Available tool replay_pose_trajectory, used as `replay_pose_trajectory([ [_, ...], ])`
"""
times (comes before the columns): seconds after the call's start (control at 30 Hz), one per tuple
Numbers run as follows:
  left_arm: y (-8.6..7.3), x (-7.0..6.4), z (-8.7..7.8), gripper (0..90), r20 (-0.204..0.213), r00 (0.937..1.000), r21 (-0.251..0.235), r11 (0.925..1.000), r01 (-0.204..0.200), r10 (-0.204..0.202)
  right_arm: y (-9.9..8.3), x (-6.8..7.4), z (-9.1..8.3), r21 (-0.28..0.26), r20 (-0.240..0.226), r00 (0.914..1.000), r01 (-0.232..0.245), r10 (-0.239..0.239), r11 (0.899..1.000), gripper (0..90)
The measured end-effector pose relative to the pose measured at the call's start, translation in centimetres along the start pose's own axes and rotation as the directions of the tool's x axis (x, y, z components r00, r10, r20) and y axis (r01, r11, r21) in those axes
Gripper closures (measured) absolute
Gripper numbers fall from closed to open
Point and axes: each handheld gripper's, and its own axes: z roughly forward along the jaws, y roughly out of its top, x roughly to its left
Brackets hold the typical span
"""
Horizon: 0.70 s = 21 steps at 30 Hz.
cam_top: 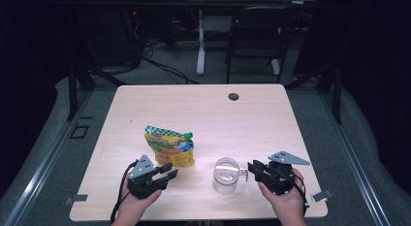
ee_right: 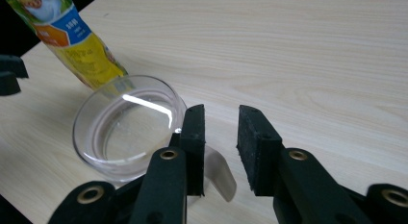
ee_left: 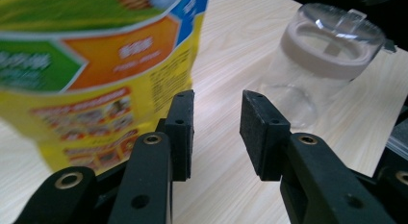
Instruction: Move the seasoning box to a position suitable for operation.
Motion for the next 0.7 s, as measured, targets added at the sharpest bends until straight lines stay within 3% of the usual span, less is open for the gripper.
replay_pose_trajectory([
  [0.1, 0.5, -0.5, 0.7, 68.2, 0.012, 0.9999, 0.006, 0.9999, -0.012, 0.012, 0.1, 0.4, 0.2, 0.008, -0.012, 0.9998, -0.017, 0.017, 1.000, 74.2],
  [0.5, 1.7, -2.4, 3.1, 73.7, 0.027, 0.9987, 0.016, 0.9989, -0.044, 0.044, -0.3, 0.9, 0.8, 0.029, -0.021, 0.9997, -0.009, 0.009, 1.000, 81.8],
  [0.7, 2.0, -3.5, 4.5, 79.9, 0.072, 0.9951, 0.033, 0.9970, -0.070, 0.068, -0.5, 0.9, 0.8, 0.028, -0.043, 0.9988, -0.023, 0.024, 0.999, 84.4],
])
